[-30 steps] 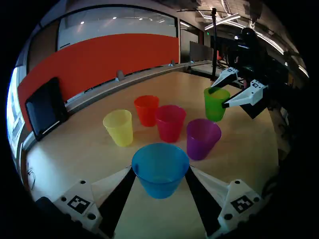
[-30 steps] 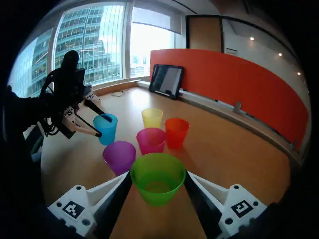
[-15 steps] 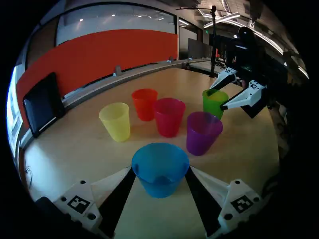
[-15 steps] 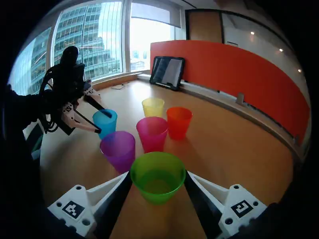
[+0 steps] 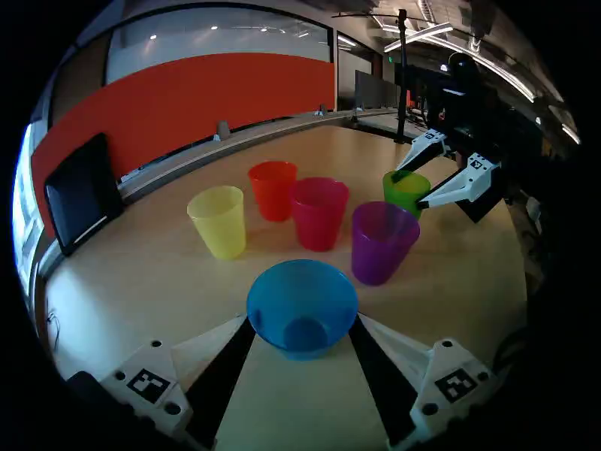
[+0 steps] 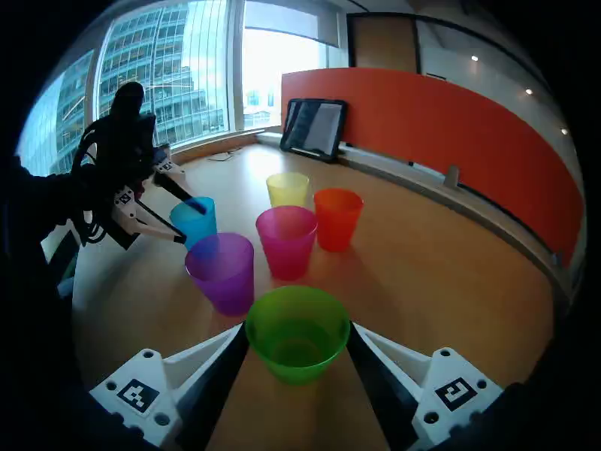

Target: Pour water

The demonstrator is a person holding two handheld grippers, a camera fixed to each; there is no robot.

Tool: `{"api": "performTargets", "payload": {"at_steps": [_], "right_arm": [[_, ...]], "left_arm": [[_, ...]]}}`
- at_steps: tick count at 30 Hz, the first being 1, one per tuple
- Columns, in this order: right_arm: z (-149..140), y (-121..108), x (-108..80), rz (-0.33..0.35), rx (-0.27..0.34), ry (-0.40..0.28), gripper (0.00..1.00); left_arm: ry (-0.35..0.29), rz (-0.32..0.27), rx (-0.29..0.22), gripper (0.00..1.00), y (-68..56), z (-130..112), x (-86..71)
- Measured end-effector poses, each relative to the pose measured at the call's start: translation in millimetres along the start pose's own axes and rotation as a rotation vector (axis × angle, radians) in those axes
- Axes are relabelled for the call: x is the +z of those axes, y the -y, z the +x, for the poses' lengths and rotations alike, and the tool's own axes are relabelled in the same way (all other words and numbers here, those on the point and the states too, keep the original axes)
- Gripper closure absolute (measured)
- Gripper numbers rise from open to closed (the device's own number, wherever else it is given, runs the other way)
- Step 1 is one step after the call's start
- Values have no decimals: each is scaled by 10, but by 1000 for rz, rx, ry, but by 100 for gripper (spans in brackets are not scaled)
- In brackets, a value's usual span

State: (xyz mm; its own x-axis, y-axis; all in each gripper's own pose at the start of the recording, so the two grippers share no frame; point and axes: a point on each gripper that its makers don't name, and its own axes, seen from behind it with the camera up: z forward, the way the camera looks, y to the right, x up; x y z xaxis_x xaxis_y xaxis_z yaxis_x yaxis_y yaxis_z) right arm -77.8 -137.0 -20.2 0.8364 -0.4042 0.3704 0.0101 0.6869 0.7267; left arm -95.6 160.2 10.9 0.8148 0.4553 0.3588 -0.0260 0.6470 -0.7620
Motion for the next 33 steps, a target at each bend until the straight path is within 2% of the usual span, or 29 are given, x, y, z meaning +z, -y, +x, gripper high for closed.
{"api": "performTargets", "payload": {"at_steps": [17,21,33], "right_arm": [[-94,26,-28,-14,12,-4,6],[-128,-5,-33,-29,18,1,0],[-181,-18,-298,-69,64,-38,0]], "left_arm": [[34,9,21,13,-8,-96,-82],[46,14,18,4,-15,-133,-111],[37,47,-35,4,-11,-197,-331]]}}
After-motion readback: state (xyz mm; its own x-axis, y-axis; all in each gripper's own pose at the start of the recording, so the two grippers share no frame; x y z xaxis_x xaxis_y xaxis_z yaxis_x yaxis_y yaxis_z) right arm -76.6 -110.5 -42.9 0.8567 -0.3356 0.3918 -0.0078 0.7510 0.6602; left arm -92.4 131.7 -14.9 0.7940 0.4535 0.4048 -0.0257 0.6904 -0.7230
